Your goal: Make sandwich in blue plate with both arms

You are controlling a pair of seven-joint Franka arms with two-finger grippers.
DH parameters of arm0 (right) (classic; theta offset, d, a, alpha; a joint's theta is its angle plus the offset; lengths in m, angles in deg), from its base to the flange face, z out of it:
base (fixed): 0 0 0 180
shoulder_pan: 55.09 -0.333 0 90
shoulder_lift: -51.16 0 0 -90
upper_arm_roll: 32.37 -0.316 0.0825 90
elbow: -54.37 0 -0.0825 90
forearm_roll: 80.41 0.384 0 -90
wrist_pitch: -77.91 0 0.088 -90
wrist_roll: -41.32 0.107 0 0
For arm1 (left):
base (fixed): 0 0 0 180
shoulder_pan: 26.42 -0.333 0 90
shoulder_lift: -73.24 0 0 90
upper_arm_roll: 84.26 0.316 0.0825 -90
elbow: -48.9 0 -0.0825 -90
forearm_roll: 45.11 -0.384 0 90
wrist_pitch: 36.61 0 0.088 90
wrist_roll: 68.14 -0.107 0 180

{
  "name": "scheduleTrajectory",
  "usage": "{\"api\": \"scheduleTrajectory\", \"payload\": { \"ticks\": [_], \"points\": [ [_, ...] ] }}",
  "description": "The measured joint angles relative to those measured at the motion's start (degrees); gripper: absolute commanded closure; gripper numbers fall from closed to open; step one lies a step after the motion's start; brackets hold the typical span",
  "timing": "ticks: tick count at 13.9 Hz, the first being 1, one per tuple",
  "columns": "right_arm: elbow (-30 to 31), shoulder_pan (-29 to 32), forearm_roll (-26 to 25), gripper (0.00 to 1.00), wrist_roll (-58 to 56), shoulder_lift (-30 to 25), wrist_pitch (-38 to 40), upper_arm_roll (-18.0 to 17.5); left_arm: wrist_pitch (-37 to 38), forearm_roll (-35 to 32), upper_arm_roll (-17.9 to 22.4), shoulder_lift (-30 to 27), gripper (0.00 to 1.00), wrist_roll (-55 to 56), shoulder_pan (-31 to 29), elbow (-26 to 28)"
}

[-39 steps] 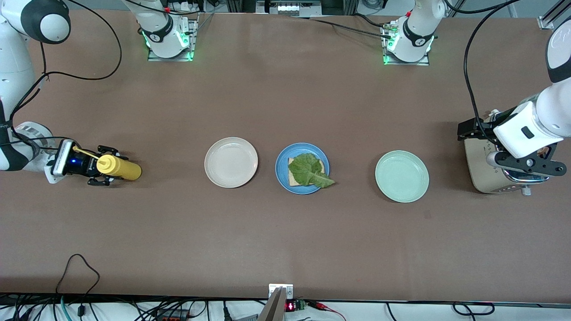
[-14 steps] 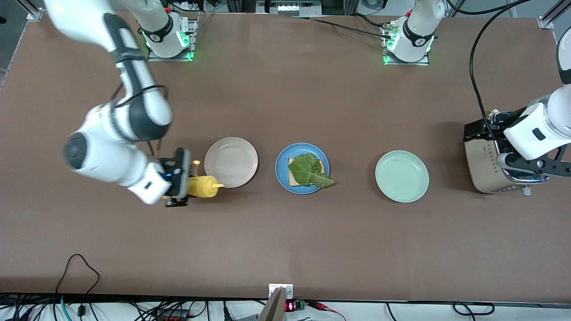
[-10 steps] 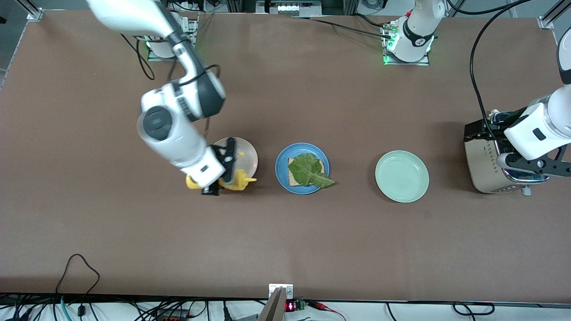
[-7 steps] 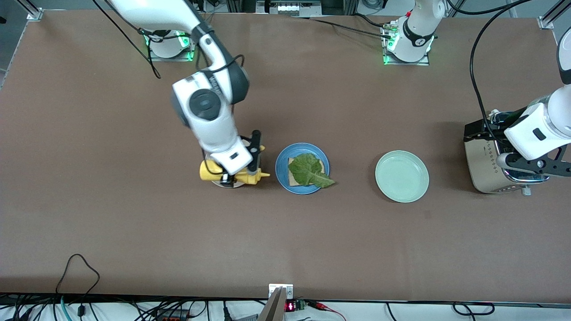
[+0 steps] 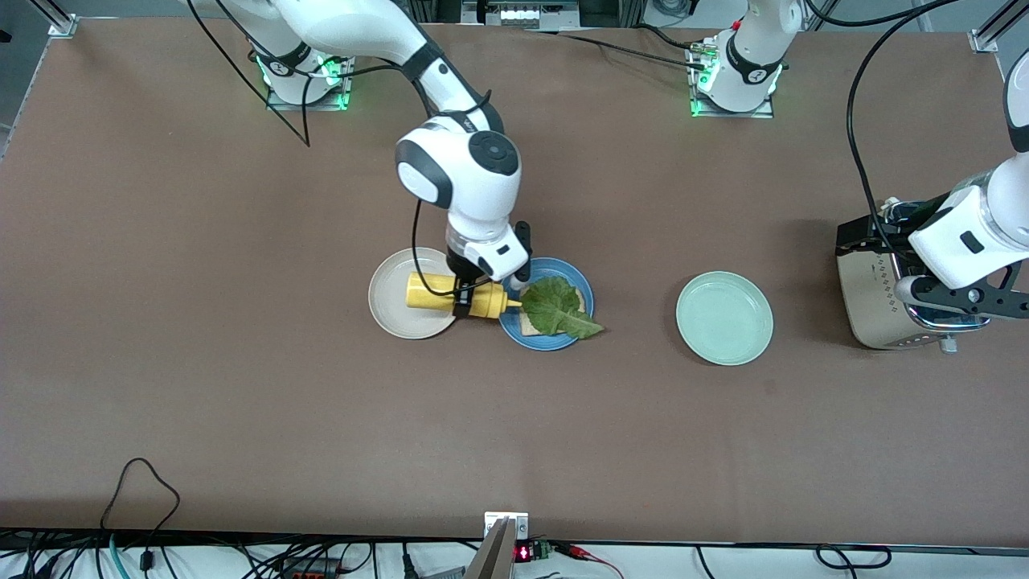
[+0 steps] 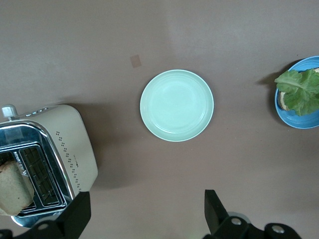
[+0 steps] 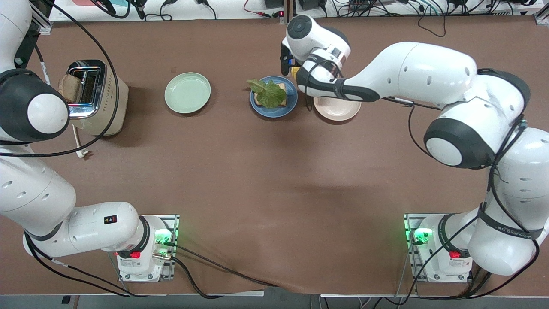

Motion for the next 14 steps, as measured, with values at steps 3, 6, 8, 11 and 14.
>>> {"api": "scheduleTrajectory", "payload": {
  "ticks": [3,6,8,11,14],
  "points": [
    [-5.5,-1.6,-2.6,0.68,0.1,4.5,2.9,0.1,0.0,0.0,0.0,0.0,0.00,0.0,0.0,0.0],
    [-7.1,-1.8,-2.9,0.68,0.2,6.1,3.2,0.5,0.0,0.0,0.0,0.0,0.00,0.0,-0.1,0.0],
    [-7.2,-1.8,-2.9,0.68,0.2,6.1,3.3,0.7,0.0,0.0,0.0,0.0,0.00,0.0,-0.2,0.0],
    [-7.5,-1.9,-2.9,0.68,0.2,6.1,3.5,0.7,0.0,0.0,0.0,0.0,0.00,0.0,-0.3,0.0],
    [-9.5,-1.9,-2.9,0.68,-0.2,5.9,6.4,1.6,0.0,0.0,0.0,0.0,0.00,0.0,-0.4,0.0]
  ]
}}
